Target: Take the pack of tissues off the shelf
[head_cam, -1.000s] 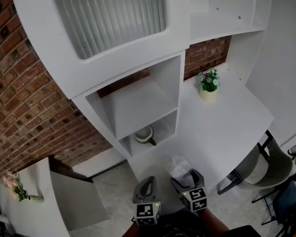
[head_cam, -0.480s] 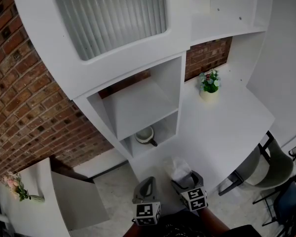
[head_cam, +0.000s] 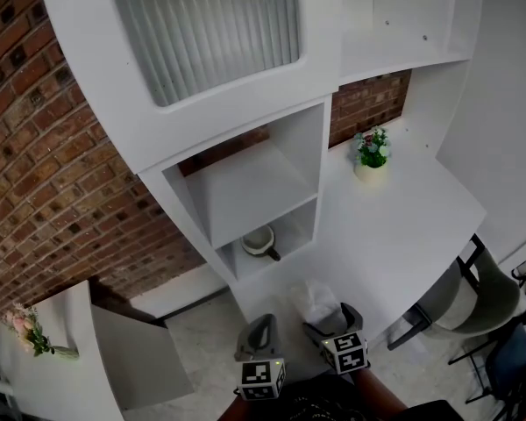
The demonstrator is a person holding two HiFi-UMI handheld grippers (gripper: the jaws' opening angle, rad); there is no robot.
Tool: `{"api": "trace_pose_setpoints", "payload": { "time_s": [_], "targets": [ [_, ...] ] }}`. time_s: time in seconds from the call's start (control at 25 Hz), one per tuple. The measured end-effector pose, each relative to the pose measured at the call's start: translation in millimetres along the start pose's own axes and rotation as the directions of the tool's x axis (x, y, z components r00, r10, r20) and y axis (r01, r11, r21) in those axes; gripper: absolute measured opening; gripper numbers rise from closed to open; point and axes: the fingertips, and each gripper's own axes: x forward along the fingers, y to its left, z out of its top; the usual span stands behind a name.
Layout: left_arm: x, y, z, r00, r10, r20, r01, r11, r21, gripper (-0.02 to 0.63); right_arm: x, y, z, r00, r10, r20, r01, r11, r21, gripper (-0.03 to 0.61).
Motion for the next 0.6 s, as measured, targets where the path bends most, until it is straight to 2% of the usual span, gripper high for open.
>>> {"api": "trace_pose_setpoints", "payload": {
  "time_s": [0.12,0.36,0.6],
  "targets": [
    [-1.4,-0.6,3.1,1.000,-0.005,0.010,0.005,1.000,0.000,0.011,-6.5,-2.0,7.5,1.000,0.006,0.019,-0.006,0.999,0.037,0.486],
    [-7.0,-0.7,7.5,1.000,-0.013,0.026,0.013,1.000,-0.001,0.011,-24.1,-5.8,25.0,0.998,-0.008,0.056,0.005,0.999,0.046,0.494],
    [-13.3,-0.6,11.2,0.999,-0.023,0.043,0.023,1.000,0.003,0.012,-43.2,-3.8,53.9,0.989,0.006,0.144,-0.007,1.000,0.007,0.493]
  ]
}}
